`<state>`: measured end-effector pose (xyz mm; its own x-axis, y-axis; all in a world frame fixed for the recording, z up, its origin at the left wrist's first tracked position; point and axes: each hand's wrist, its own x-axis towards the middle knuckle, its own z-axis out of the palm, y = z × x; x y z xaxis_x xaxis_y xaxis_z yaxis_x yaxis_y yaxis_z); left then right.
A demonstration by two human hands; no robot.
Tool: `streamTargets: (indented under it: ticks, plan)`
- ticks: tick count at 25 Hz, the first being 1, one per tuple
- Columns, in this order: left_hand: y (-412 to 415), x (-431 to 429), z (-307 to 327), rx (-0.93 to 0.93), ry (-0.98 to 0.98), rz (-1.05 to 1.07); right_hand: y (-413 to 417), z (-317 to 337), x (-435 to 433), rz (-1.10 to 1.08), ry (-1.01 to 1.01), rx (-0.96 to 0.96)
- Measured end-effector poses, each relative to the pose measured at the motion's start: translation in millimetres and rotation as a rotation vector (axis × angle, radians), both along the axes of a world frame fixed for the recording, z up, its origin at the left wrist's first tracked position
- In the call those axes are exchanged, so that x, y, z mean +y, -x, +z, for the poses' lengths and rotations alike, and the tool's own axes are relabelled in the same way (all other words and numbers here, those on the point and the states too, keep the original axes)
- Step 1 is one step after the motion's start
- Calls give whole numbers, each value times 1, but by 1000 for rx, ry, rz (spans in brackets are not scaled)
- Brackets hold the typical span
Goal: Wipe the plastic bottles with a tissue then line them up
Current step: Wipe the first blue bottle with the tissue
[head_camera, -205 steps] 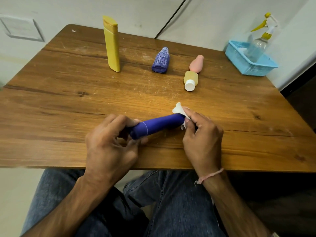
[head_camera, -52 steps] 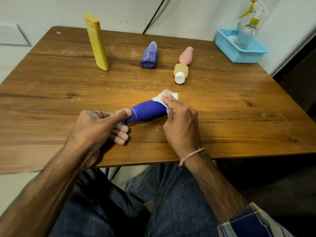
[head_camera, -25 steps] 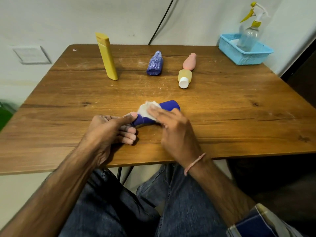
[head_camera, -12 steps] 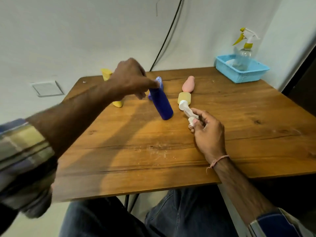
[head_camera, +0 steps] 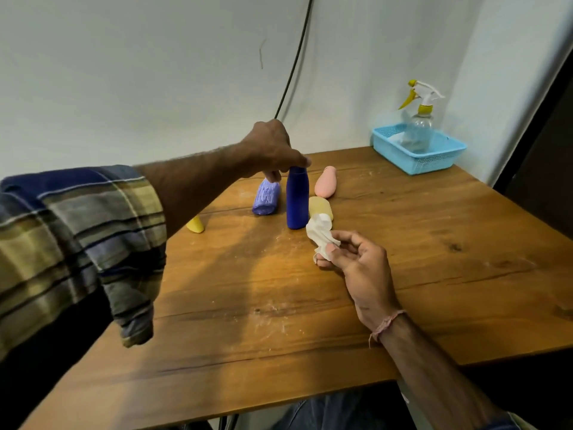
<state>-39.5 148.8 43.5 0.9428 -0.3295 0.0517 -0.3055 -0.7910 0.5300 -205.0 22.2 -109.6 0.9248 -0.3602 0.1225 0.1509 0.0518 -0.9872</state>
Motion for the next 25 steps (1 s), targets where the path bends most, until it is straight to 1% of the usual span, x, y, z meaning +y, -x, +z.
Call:
streamTargets:
  ticks: [1, 4, 10, 21, 23, 25]
  plan:
    - [-2, 1, 0, 10, -5, -1, 0, -1, -1, -6, -1, -7]
    - [-4, 6, -1, 49, 15, 1, -2, -4, -2, -39, 82, -16]
    - [-8, 12, -4, 106, 51, -17, 1, -3, 0, -8, 122, -66]
    - [-16, 21, 0, 249, 35, -79, 0, -7, 0, -88, 200, -55]
    - [-22, 24, 3, 262, 111, -50, 1, -8, 0, -95, 199, -57]
    - [-36, 29, 2, 244, 253, 33, 2, -9, 1, -91, 182, -62]
